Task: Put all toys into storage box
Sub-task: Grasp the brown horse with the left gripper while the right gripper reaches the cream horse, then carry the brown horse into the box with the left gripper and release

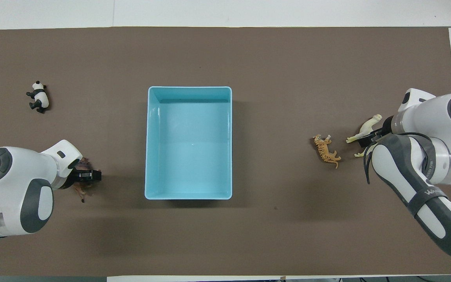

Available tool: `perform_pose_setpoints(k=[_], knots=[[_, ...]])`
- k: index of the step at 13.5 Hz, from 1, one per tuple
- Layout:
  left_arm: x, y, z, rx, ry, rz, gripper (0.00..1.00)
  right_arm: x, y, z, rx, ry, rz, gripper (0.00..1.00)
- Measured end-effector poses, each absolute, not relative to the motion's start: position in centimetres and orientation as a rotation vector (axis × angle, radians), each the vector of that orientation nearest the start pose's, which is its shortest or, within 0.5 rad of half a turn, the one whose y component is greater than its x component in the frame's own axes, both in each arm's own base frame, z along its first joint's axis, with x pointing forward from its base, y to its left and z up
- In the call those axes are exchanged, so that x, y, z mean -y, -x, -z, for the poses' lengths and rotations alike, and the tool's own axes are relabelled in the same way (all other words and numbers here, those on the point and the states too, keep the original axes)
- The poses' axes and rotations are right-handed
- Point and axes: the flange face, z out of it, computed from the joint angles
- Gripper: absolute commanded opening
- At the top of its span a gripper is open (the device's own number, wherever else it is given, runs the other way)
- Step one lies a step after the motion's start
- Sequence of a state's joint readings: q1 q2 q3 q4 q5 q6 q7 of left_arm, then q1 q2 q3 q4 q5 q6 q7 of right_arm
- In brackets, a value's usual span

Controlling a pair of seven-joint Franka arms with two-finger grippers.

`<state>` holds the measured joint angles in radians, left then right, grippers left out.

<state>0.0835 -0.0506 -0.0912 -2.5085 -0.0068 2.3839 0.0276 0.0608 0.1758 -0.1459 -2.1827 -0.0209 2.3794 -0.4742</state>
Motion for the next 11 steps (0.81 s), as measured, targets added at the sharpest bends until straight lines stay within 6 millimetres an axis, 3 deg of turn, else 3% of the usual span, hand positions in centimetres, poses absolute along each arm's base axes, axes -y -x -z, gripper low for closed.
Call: perform_pose_setpoints(k=[1, 3, 4, 5, 6, 7, 9, 11], knots=[[0.4, -45.3, -29.5, -0.048, 3.140, -0.112, 0.10, 4.7, -55.4, -30.6, 0.639, 3.123, 0.020, 1.00], [0.3, -45.4, -29.7, -0.045, 3.140, -0.106, 0.06, 4.7, -55.2, -29.7, 0.585, 3.133, 0.011, 1.00], [0.3, -45.5, -29.8, -0.044, 3.141, -0.104, 0.06, 4.6, -55.0, -29.4, 0.544, 3.139, 0.003, 0.95], [0.3, -46.1, -30.3, -0.037, 3.143, -0.101, 0.06, 4.5, -54.9, -29.2, 0.500, 3.145, -0.002, 0.59], [0.5, -47.2, -31.5, -0.012, 3.148, -0.118, 0.06, 4.3, -54.9, -29.2, 0.466, 3.150, -0.004, 0.10], [1.0, -48.6, -33.4, 0.032, 3.157, -0.138, 0.06, 4.3, -54.8, -29.1, 0.441, 3.153, -0.005, 0.00], [4.7, -51.8, -39.4, 0.183, 3.209, -0.140, 0.08, 4.3, -54.8, -29.0, 0.410, 3.157, -0.007, 0.00], [10.7, -53.6, -45.5, 0.388, 3.259, -0.069, 0.10, 4.3, -55.0, -29.4, 0.401, 3.159, 0.006, 0.00]])
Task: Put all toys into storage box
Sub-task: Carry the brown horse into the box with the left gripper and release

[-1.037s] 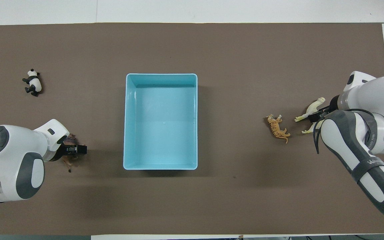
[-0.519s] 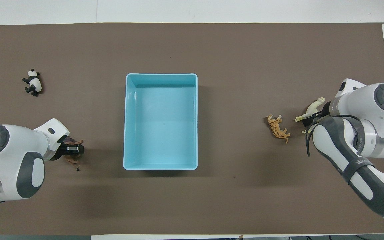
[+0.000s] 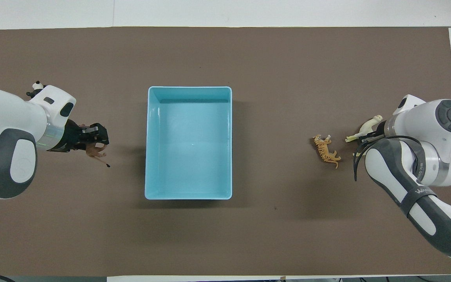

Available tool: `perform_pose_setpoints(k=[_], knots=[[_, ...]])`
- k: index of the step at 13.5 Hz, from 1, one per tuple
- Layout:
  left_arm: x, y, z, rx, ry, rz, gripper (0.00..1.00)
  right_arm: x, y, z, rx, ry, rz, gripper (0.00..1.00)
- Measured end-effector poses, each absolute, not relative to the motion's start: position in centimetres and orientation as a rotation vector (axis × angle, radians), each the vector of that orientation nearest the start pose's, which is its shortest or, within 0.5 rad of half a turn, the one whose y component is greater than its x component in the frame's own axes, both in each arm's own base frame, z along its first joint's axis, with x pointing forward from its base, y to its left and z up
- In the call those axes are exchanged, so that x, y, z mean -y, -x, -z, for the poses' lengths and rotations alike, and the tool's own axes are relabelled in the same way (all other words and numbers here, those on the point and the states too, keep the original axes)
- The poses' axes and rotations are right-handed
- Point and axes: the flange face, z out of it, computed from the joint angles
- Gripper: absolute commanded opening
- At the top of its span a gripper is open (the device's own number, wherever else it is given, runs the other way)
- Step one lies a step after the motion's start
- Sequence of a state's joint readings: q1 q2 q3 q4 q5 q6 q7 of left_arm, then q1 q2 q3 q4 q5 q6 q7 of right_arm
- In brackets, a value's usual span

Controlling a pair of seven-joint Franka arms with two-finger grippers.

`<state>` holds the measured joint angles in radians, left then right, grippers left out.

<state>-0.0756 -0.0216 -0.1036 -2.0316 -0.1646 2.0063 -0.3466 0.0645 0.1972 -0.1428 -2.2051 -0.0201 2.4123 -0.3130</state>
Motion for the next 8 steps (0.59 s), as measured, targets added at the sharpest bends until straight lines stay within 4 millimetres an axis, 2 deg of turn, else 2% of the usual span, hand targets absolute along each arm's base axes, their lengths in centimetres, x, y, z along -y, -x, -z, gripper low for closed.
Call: perform_pose_setpoints(k=[1, 2, 3, 4, 5, 7, 8], knots=[[14.1, -53.7, -47.5, 0.483, 3.273, -0.020, 0.10, 4.3, -55.2, -29.6, 0.392, 3.159, 0.016, 0.00], [17.9, -53.7, -48.4, 0.580, 3.286, 0.048, 0.12, 4.3, -55.4, -29.9, 0.375, 3.155, 0.029, 0.00], [21.6, -53.3, -48.4, 0.656, 3.300, 0.105, 0.21, 4.3, -55.6, -30.3, 0.347, 3.143, 0.041, 0.00], [24.3, -53.0, -47.7, 0.694, 3.311, 0.129, 0.50, 4.3, -55.9, -30.9, 0.327, 3.132, 0.038, 0.00], [26.4, -52.9, -46.6, 0.704, 3.322, 0.143, 0.97, 4.1, -56.5, -32.0, 0.321, 3.124, 0.025, 0.00], [29.2, -52.8, -44.2, 0.723, 3.334, 0.149, 1.00, 2.1, -58.3, -35.8, 0.257, 3.104, 0.034, 0.00], [29.5, -52.9, -43.5, 0.731, 3.331, 0.142, 1.00, 0.2, -59.2, -37.9, 0.203, 3.102, 0.055, 0.00]])
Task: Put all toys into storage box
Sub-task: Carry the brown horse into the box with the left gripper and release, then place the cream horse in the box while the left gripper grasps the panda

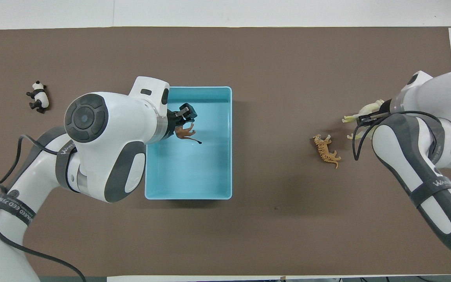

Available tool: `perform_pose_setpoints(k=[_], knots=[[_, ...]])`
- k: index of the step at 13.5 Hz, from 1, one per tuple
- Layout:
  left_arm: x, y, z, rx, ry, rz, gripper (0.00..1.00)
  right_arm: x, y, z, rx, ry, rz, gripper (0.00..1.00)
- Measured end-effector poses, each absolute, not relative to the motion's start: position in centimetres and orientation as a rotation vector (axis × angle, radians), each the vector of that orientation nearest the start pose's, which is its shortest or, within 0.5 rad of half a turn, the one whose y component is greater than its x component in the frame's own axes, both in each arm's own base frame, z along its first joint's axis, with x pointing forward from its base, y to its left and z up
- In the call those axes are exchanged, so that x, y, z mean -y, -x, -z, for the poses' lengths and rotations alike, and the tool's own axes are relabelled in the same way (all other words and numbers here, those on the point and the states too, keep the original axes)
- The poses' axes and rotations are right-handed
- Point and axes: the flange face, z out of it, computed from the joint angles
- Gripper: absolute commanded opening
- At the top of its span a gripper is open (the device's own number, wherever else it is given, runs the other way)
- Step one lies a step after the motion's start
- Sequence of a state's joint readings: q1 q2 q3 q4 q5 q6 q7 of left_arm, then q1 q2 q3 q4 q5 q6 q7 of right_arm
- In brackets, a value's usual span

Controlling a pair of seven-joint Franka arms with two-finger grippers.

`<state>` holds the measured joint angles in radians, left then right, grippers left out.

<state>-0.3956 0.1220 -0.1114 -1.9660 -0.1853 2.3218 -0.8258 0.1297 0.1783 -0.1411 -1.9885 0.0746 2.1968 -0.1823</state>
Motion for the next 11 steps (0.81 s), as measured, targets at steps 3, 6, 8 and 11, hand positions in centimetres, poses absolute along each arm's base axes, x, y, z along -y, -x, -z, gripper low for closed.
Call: perform_pose_setpoints(k=[3, 6, 8, 11], knots=[[28.6, -53.4, -43.6, 0.763, 3.320, 0.141, 1.00, -8.1, -61.1, -43.7, 0.054, 3.086, 0.154, 0.00], [24.7, -54.5, -43.5, 0.747, 3.225, 0.116, 1.00, -16.6, -61.1, -47.3, -0.050, 3.055, 0.194, 0.00], [17.3, -57.1, -44.6, 0.629, 3.132, 0.153, 1.00, -24.0, -59.5, -47.9, -0.087, 3.032, 0.203, 0.00], [2.9, -59.5, -44.8, 0.359, 3.123, 0.151, 1.00, -33.9, -56.1, -48.0, -0.065, 3.000, 0.192, 0.00]])
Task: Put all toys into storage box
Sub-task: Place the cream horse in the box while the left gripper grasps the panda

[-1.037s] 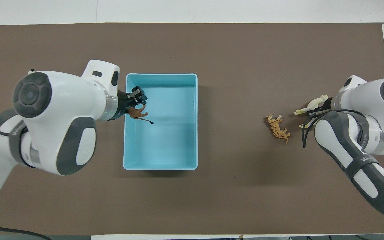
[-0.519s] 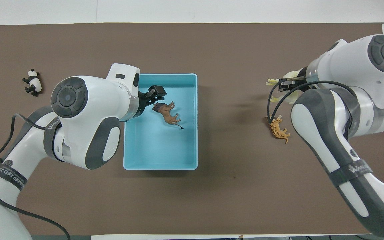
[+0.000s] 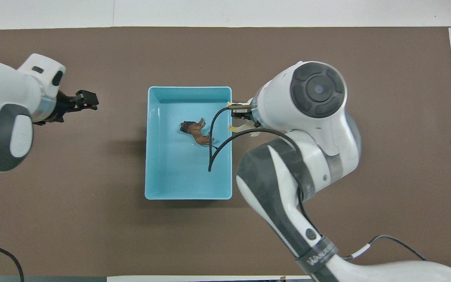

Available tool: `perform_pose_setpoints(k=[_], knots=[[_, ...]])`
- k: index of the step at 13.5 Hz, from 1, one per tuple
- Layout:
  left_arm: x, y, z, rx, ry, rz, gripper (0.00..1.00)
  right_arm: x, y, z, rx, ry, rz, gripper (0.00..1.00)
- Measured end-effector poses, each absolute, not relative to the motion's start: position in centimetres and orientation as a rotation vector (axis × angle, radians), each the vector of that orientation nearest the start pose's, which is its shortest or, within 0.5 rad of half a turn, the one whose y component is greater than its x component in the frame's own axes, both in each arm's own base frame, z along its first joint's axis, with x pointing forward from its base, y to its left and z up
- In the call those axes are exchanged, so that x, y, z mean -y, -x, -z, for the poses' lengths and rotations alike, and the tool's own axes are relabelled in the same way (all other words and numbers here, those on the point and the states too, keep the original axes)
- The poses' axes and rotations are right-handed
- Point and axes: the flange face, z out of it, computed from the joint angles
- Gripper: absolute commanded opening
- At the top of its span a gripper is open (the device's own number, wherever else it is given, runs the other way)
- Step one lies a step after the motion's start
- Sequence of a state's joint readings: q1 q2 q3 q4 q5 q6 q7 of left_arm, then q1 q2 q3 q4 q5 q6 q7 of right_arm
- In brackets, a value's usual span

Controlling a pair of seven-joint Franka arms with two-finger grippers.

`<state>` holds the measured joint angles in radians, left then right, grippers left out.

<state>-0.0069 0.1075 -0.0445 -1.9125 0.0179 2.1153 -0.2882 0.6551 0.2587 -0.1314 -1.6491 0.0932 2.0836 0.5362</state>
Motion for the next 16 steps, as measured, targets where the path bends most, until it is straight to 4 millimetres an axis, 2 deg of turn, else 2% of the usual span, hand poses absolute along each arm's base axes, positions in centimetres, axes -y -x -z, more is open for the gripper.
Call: perform_pose_setpoints(k=[1, 2, 3, 5, 8, 9, 10, 13, 15, 16], knots=[[-0.8, -59.7, -44.2, 0.295, 3.120, 0.144, 1.00, -37.1, -54.7, -47.5, -0.047, 2.993, 0.190, 0.00], [-3.4, -60.0, -43.4, 0.262, 3.113, 0.150, 1.00, -39.6, -53.5, -47.0, -0.031, 2.986, 0.195, 0.00], [-5.2, -60.5, -42.4, 0.256, 3.098, 0.179, 1.00, -41.2, -53.0, -46.5, -0.027, 2.978, 0.199, 0.00], [-8.3, -61.5, -40.4, 0.243, 3.077, 0.226, 1.00, -43.3, -52.7, -45.3, -0.022, 2.969, 0.203, 0.00], [-11.1, -64.5, -38.1, 0.204, 3.042, 0.249, 1.00, -45.0, -53.7, -43.3, -0.022, 2.939, 0.265, 0.01], [-11.7, -65.6, -37.4, 0.205, 3.036, 0.268, 1.00, -45.1, -54.2, -42.6, -0.027, 2.929, 0.290, 0.46], [-12.4, -66.3, -36.5, 0.216, 3.032, 0.292, 1.00, -45.2, -54.6, -41.9, -0.032, 2.920, 0.312, 0.99], [-14.1, -67.1, -33.3, 0.238, 3.027, 0.342, 1.00, -45.0, -55.1, -41.0, 0.012, 2.938, 0.319, 1.00], [-13.9, -67.4, -31.9, 0.232, 3.031, 0.356, 1.00, -43.3, -56.0, -41.3, 0.076, 3.002, 0.277, 1.00], [-13.8, -67.5, -31.3, 0.227, 3.033, 0.360, 1.00, -41.8, -57.2, -42.1, 0.098, 3.017, 0.277, 1.00]])
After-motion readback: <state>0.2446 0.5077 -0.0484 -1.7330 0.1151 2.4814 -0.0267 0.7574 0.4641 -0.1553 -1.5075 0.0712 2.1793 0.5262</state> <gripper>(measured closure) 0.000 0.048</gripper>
